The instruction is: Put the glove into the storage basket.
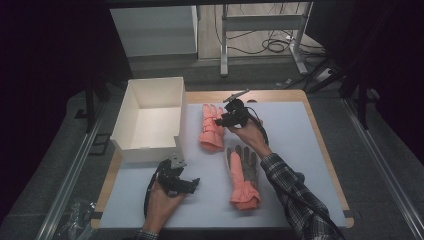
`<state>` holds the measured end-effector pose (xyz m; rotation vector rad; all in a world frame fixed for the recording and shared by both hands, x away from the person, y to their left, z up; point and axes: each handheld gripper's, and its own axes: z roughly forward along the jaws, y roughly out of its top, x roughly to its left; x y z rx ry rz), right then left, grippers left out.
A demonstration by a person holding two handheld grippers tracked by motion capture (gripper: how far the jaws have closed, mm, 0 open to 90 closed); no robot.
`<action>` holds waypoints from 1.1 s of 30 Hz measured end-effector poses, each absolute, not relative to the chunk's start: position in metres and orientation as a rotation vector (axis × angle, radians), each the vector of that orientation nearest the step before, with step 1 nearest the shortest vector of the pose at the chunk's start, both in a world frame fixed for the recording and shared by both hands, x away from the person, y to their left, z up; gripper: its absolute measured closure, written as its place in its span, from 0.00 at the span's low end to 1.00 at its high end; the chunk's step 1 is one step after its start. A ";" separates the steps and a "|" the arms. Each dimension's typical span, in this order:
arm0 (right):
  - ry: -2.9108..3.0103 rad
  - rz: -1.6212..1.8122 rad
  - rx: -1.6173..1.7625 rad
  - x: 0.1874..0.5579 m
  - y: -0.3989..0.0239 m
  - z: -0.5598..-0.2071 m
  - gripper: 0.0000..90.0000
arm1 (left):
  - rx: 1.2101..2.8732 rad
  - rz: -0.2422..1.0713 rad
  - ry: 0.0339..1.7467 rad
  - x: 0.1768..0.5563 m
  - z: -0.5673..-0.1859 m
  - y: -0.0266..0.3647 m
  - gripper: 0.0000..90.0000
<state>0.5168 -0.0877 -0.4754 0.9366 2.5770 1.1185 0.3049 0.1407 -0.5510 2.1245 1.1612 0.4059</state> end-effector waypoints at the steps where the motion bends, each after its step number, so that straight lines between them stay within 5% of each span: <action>1: 2.580 1.120 0.941 0.519 -0.086 -0.477 0.57 | 2.124 0.405 1.161 0.305 -0.551 0.141 0.00; 9: 2.630 1.006 0.973 0.536 -0.067 -0.500 0.51 | 2.123 0.405 1.161 0.305 -0.551 0.141 0.00; 18: 2.667 0.994 0.999 0.535 -0.063 -0.506 0.93 | 2.122 0.406 1.163 0.305 -0.551 0.140 0.00; 33: 2.651 1.129 1.065 0.525 -0.086 -0.477 0.96 | 2.123 0.404 1.165 0.305 -0.551 0.140 0.00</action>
